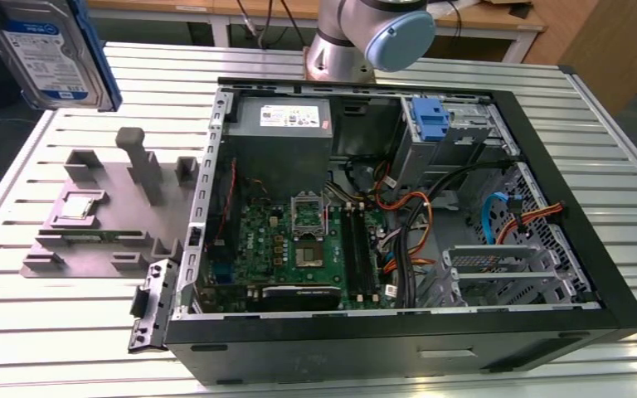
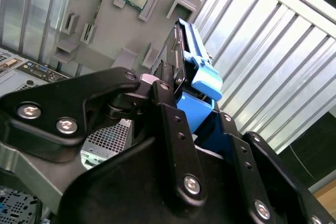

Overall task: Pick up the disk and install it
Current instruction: 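Pick up the disk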

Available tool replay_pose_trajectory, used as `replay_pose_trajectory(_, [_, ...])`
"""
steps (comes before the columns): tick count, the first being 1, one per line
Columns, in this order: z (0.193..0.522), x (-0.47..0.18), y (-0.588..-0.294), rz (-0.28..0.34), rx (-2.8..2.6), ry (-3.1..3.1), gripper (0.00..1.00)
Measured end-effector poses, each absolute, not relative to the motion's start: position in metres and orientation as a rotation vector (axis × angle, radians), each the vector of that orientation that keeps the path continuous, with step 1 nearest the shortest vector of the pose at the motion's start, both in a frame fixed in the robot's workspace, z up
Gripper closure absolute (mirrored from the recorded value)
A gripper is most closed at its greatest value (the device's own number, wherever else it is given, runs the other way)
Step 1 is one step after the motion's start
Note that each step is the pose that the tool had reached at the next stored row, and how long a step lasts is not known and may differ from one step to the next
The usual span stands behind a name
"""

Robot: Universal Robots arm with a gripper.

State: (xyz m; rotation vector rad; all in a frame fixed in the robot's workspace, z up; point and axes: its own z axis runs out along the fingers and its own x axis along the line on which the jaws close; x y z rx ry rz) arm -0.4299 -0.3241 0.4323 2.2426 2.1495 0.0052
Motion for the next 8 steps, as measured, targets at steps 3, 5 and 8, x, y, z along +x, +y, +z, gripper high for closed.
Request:
replay_pose_trajectory(3, [0.4364,-0.4299,-0.3241,0.005,2.243,2.150,0.63])
replay_pose_trajectory(5, [0.4389,-0.4299,-0.3241,0.005,2.243,2.150,0.63])
replay_pose_trajectory(8, [0.4399,-0.4299,-0.3242,0.006,2.243,2.150,0.63])
